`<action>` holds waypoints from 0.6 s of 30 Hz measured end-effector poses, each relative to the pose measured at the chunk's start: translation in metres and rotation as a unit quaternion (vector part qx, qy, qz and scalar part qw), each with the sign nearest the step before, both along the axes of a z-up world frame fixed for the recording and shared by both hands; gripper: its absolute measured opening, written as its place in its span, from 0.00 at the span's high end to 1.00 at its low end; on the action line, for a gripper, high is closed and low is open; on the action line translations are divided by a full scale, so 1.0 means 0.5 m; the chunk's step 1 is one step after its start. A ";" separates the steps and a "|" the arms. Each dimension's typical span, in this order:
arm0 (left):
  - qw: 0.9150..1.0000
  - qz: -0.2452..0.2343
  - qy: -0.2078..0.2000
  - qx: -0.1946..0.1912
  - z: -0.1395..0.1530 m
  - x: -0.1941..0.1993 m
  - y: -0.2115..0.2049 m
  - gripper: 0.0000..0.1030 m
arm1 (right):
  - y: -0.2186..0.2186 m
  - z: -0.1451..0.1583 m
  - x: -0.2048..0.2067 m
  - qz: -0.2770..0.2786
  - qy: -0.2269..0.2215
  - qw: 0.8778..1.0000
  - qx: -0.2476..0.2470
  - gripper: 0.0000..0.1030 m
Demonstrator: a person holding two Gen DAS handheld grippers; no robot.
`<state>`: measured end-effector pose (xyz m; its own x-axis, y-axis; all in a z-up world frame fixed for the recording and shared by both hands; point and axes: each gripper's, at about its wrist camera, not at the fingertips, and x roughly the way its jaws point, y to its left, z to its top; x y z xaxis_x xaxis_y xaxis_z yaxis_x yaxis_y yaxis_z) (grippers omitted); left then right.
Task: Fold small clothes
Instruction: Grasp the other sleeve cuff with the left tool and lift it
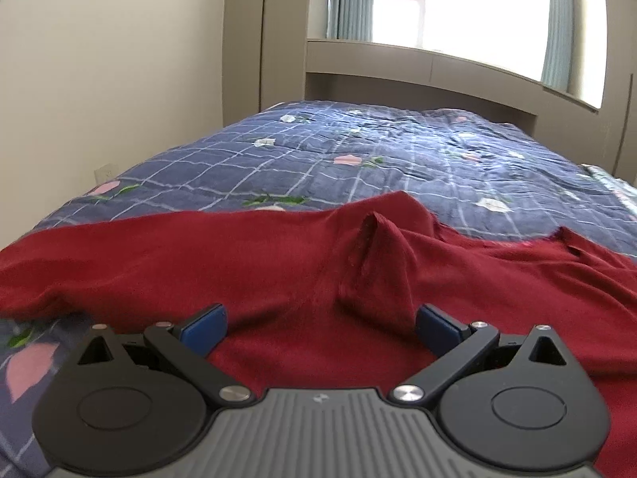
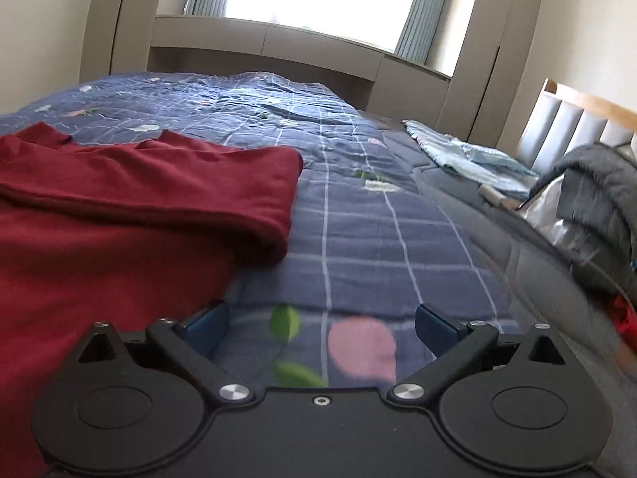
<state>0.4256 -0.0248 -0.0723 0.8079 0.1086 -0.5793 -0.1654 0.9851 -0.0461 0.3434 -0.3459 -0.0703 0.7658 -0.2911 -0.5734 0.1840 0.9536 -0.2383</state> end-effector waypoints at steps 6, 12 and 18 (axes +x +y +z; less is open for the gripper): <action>0.999 0.002 0.025 -0.030 0.028 -0.092 0.045 0.00 | 0.009 -0.002 -0.020 -0.008 0.000 1.000 -0.001 0.01; 0.993 0.075 0.039 -0.077 0.054 -0.154 0.190 0.00 | 0.011 0.022 -0.024 0.002 -0.004 1.000 -0.008 0.01; 0.974 0.179 0.029 -0.135 0.060 -0.191 0.387 0.00 | 0.077 0.097 -0.072 0.063 -0.040 0.997 0.004 0.01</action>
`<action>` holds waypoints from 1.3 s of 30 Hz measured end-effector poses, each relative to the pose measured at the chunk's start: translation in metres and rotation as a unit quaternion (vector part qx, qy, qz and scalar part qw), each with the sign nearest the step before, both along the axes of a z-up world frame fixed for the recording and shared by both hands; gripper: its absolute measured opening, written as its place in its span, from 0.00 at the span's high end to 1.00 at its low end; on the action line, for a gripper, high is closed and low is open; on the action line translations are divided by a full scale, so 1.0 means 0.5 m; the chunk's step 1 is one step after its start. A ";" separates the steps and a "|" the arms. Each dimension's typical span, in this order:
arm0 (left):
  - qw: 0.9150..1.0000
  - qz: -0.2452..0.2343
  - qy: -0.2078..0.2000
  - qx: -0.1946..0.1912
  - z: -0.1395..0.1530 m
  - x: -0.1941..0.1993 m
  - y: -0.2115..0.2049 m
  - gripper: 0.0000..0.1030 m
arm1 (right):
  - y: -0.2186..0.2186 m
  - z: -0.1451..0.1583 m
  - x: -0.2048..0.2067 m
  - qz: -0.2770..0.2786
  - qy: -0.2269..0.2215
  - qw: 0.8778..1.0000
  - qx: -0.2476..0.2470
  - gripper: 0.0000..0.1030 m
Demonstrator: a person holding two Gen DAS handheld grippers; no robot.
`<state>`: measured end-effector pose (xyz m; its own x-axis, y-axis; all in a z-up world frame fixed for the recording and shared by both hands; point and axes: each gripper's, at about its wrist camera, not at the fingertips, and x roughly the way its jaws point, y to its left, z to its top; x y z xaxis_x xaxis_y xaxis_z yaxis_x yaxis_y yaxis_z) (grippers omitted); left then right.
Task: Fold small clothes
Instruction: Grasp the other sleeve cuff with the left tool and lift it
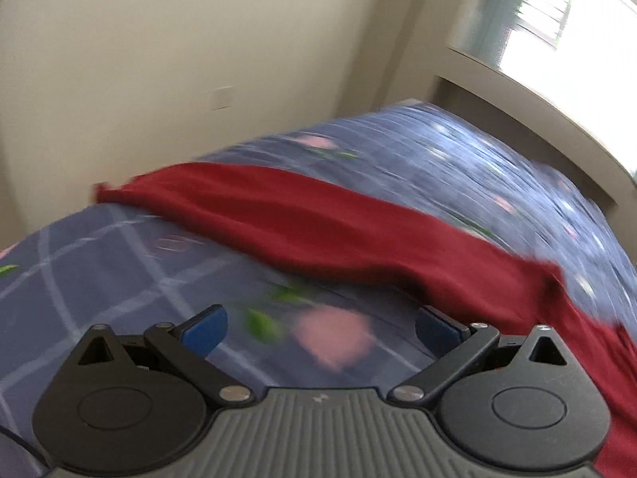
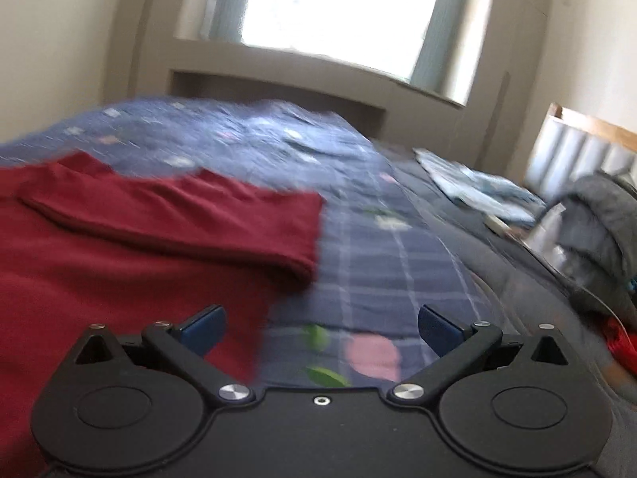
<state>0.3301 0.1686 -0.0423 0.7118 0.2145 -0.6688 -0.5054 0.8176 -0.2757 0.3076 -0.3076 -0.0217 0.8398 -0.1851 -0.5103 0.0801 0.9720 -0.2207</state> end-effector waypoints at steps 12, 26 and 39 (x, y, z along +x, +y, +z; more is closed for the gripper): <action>0.988 0.115 -0.055 -0.085 -0.015 -0.013 0.227 0.01 | 0.209 -0.014 -0.003 0.149 0.040 0.986 0.059 0.01; 0.963 0.228 -0.060 -0.132 -0.050 0.018 0.323 0.61 | 0.211 -0.063 0.008 0.133 0.078 0.982 0.105 0.01; 0.980 0.149 -0.134 0.001 0.099 0.099 0.256 0.95 | 0.188 -0.059 -0.002 0.127 0.056 0.981 0.138 0.01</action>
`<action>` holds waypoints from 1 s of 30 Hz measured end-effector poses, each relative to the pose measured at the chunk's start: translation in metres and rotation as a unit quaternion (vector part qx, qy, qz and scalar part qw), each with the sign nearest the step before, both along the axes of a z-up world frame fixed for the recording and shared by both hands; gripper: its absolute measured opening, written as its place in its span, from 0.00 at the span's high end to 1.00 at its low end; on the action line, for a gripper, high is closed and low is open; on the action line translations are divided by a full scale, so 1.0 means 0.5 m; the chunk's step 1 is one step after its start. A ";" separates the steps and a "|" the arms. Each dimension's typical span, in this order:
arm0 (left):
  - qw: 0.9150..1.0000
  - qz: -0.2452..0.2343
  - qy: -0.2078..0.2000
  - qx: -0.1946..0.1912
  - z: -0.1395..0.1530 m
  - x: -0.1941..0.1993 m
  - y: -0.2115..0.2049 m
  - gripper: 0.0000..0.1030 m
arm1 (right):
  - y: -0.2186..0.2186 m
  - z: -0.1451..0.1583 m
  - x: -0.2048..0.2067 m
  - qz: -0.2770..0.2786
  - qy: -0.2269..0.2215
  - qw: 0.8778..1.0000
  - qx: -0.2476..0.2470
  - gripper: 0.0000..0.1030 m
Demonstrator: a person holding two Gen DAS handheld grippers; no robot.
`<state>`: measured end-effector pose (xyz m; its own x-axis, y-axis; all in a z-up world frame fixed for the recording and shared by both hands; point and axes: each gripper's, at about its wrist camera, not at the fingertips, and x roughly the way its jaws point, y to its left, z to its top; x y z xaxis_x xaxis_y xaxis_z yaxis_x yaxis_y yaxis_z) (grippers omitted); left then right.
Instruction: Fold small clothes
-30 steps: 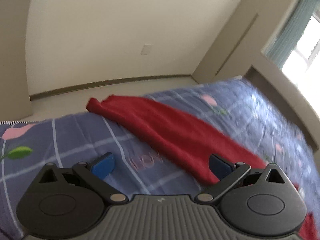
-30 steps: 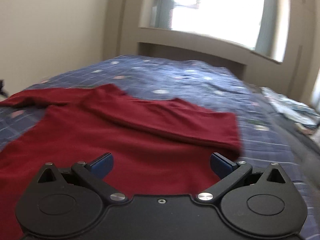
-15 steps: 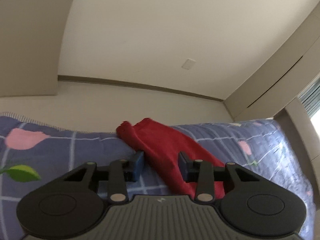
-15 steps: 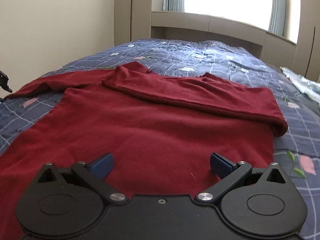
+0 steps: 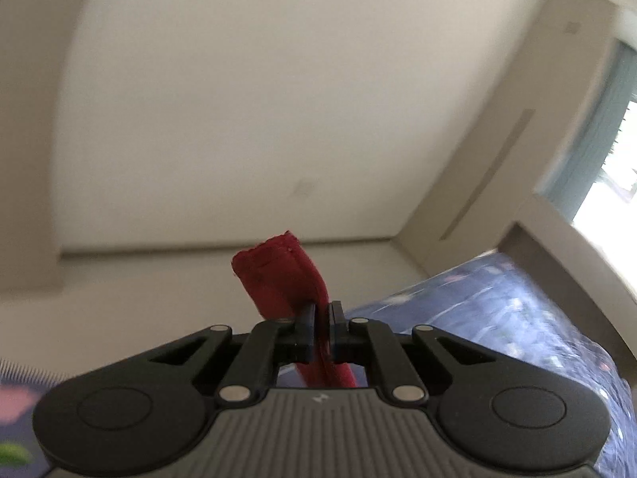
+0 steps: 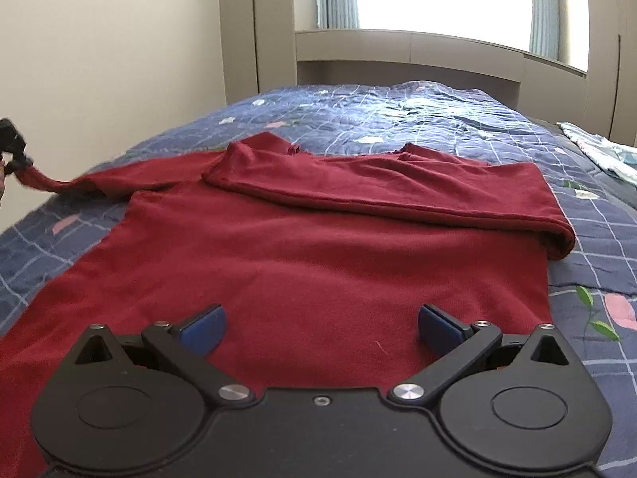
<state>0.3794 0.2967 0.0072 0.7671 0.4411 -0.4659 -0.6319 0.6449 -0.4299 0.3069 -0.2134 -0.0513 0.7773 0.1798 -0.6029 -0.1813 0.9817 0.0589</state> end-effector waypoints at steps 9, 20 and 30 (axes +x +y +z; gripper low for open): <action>0.952 -0.215 -0.090 0.196 0.194 0.103 -0.280 0.96 | -0.055 0.016 -0.009 -0.042 -0.017 0.996 0.076 0.01; 0.853 -0.450 -0.089 0.249 0.093 0.166 -0.704 0.96 | -0.155 0.034 -0.050 -0.096 -0.031 0.993 0.068 0.01; 0.794 -0.561 0.011 0.234 -0.116 0.106 -0.884 0.94 | -0.225 0.015 -0.078 -0.136 -0.021 0.986 0.097 0.01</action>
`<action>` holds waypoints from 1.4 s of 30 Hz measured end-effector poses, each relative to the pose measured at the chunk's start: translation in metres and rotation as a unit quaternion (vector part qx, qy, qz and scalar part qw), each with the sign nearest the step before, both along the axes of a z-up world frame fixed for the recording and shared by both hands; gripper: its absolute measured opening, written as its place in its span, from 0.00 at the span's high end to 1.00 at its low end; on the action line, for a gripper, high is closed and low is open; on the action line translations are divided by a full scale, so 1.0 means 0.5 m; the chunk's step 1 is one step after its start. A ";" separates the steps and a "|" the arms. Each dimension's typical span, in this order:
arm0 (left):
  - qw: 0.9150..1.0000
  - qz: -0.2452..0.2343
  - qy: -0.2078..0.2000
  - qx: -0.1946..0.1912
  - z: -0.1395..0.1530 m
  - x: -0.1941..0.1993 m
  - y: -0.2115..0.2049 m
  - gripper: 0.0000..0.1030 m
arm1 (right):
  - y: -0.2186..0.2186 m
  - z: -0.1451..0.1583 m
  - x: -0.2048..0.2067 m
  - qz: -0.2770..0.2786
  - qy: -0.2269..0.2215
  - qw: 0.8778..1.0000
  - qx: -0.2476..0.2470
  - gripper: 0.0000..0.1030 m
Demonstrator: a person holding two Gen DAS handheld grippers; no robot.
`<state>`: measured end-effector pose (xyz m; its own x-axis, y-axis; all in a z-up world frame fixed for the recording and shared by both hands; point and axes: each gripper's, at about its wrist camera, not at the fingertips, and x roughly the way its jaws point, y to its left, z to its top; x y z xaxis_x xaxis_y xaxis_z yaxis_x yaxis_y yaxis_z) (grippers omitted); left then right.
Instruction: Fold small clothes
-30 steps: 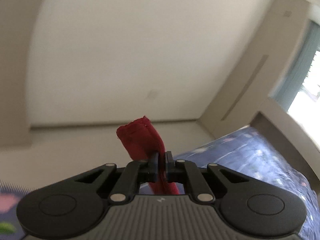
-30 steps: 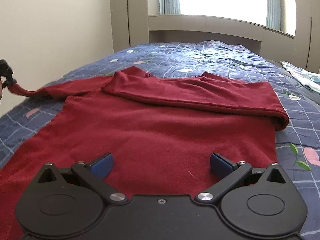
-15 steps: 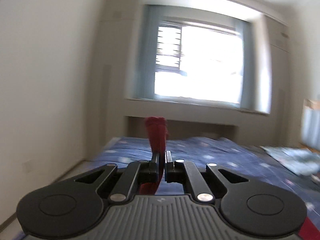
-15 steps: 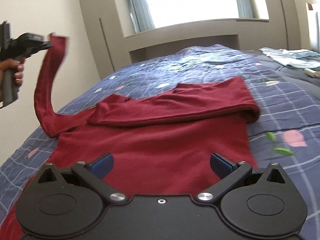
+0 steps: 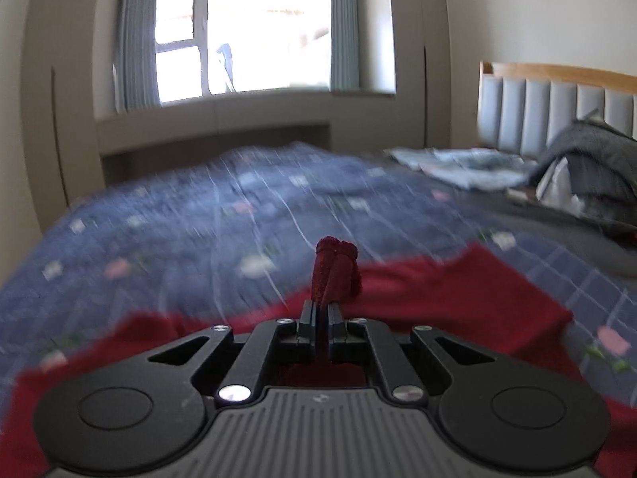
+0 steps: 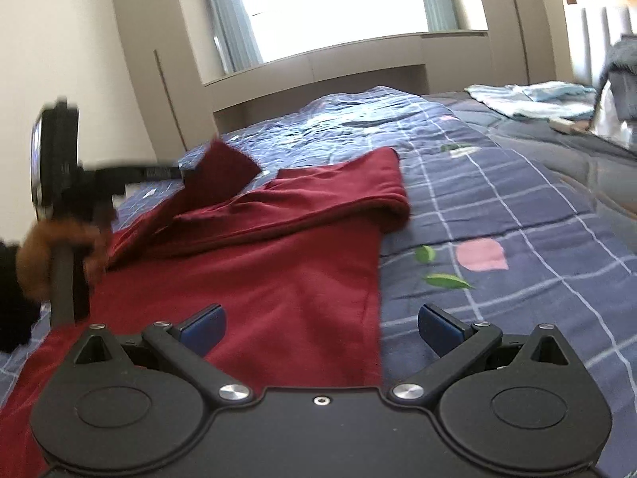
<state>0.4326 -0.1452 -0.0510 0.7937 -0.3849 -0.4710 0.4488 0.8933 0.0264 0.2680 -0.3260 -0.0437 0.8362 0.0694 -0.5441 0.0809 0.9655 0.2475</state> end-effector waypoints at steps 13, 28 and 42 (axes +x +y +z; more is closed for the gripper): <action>0.994 0.035 0.066 -0.078 0.024 -0.026 0.146 0.05 | 0.020 -0.009 0.013 -0.002 0.019 1.000 -0.019 0.01; 0.976 0.195 0.072 0.063 0.000 -0.129 0.409 0.01 | 0.093 0.050 0.275 0.137 0.008 0.989 -0.048 0.20; 0.973 0.211 0.090 0.029 -0.037 -0.130 0.483 0.01 | 0.187 0.036 0.476 0.142 0.077 0.983 -0.086 0.95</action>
